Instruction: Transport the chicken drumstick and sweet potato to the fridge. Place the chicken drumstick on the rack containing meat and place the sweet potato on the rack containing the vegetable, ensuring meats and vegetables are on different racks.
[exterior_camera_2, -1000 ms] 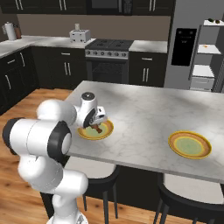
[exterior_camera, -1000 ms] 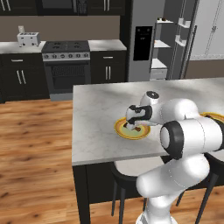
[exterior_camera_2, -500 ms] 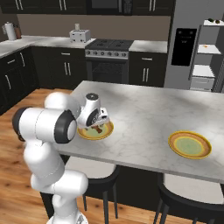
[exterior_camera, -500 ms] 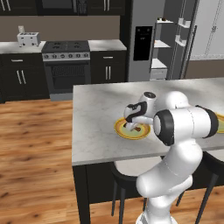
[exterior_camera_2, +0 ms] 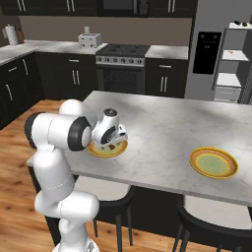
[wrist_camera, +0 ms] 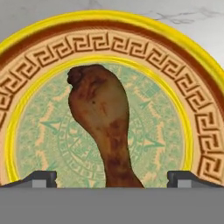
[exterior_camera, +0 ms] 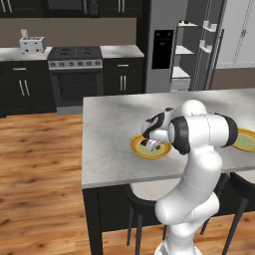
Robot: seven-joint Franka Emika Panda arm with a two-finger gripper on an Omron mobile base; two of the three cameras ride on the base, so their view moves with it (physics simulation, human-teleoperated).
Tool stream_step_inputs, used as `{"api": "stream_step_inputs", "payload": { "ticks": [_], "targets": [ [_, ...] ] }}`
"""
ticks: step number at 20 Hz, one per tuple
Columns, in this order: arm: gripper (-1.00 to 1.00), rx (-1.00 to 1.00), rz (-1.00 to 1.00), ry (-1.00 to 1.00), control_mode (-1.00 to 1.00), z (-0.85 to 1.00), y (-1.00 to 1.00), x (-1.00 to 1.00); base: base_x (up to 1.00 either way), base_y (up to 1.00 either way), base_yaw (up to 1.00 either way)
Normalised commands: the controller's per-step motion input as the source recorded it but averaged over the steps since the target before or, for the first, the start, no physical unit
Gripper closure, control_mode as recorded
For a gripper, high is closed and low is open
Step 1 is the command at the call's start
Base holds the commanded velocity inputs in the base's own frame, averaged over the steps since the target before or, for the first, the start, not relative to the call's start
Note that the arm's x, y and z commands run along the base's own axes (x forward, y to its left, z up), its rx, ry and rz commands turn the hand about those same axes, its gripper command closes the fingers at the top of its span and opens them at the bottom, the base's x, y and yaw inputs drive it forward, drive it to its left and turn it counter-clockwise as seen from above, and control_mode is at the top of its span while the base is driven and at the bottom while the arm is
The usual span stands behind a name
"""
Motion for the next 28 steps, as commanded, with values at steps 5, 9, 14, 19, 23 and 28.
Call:
{"api": "stream_step_inputs", "payload": {
  "ticks": [5, 9, 14, 19, 23, 28],
  "targets": [
    [-1.00, 0.00, 0.04, 0.00, -1.00, -0.25, 0.00, 0.43, 0.00, 0.00, 0.00],
    [-1.00, 0.00, 0.04, 0.00, -1.00, -0.23, 0.00, 0.35, 0.00, 0.00, 0.00],
    [1.00, 0.00, 0.02, 0.04, -1.00, -0.55, 0.20, 0.03, 0.00, 0.00, 0.00],
    [1.00, 0.00, 0.00, 0.14, -1.00, -0.80, 0.45, 0.00, 0.00, 0.00, 0.00],
    [1.00, 0.04, 0.01, 0.15, -1.00, -0.94, 0.60, 0.00, 0.00, 0.00, 0.00],
    [1.00, 0.04, 0.01, 0.04, -1.00, -0.95, 0.69, -0.06, 0.00, 0.00, 0.00]
  ]
}}
